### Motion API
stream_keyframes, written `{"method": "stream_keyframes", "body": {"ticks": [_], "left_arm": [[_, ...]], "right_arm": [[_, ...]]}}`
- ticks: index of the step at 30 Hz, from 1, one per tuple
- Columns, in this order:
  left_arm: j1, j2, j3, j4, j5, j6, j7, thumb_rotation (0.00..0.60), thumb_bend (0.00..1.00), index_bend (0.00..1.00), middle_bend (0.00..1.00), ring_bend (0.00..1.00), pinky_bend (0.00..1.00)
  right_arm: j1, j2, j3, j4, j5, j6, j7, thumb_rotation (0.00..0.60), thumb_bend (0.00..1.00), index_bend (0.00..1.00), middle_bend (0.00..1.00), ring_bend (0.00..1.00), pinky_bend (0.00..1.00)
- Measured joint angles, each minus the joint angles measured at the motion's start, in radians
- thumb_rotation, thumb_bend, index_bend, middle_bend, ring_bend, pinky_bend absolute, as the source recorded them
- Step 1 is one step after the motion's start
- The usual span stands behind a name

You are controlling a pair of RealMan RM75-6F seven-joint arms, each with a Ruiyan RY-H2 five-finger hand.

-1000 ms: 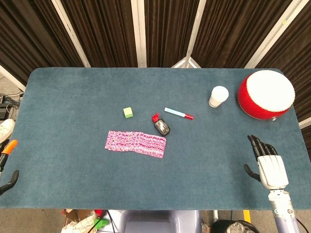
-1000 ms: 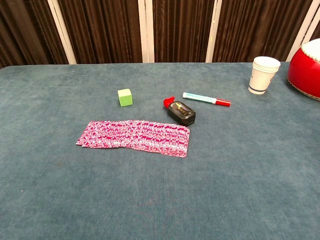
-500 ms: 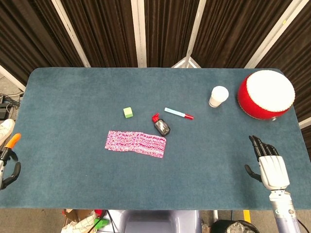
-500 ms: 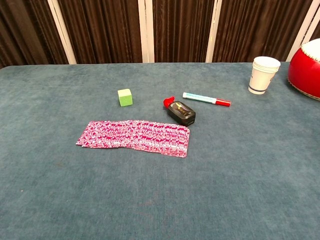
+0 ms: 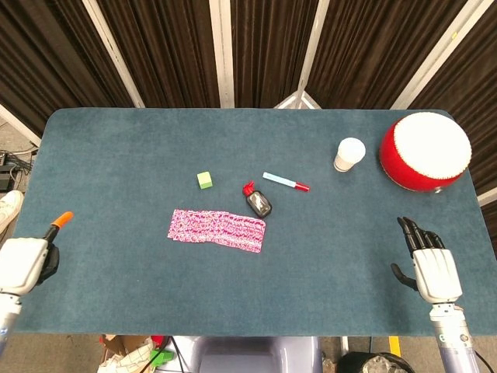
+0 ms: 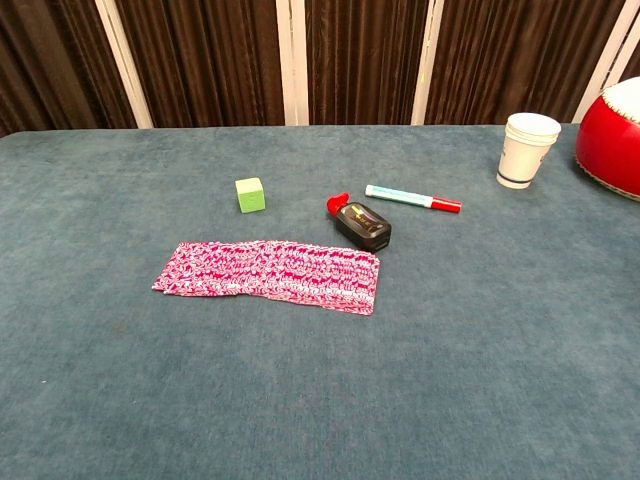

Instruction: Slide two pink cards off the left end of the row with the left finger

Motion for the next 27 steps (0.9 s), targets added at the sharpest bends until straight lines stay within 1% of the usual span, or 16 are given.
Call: {"method": "stream_keyframes", "body": {"ticks": [6,11,19,27], "left_arm": [[-0.078,0.005,-0.005,-0.047,-0.12,-0.141,0.075,0.6,0.98,0.13,0.82,0.78,0.7],[-0.164,-0.005,-0.007,-0.072,-0.255,-0.247,0.173,0.6,0.98,0.11,0.82,0.79,0.7],[-0.297,-0.064,-0.014,-0.078,-0.485,-0.31,0.342,0.6,0.99,0.08,0.82,0.79,0.7],[-0.432,-0.142,-0.01,-0.044,-0.704,-0.333,0.447,0.6,0.99,0.08,0.82,0.79,0.7]], "right_arm": [[0.001,-0.001,0.001,0.0,0.0,0.0,-0.003,0.6,0.28,0.01,0.15,0.23,0.24],[0.001,-0.002,0.001,0.001,0.0,0.001,-0.003,0.6,0.28,0.01,0.15,0.23,0.24],[0.0,-0.002,0.003,0.004,0.004,0.0,0.002,0.6,0.28,0.01,0.15,0.23,0.24],[0.002,-0.002,0.005,0.007,0.011,-0.005,0.002,0.6,0.28,0.01,0.15,0.23,0.24]]}}
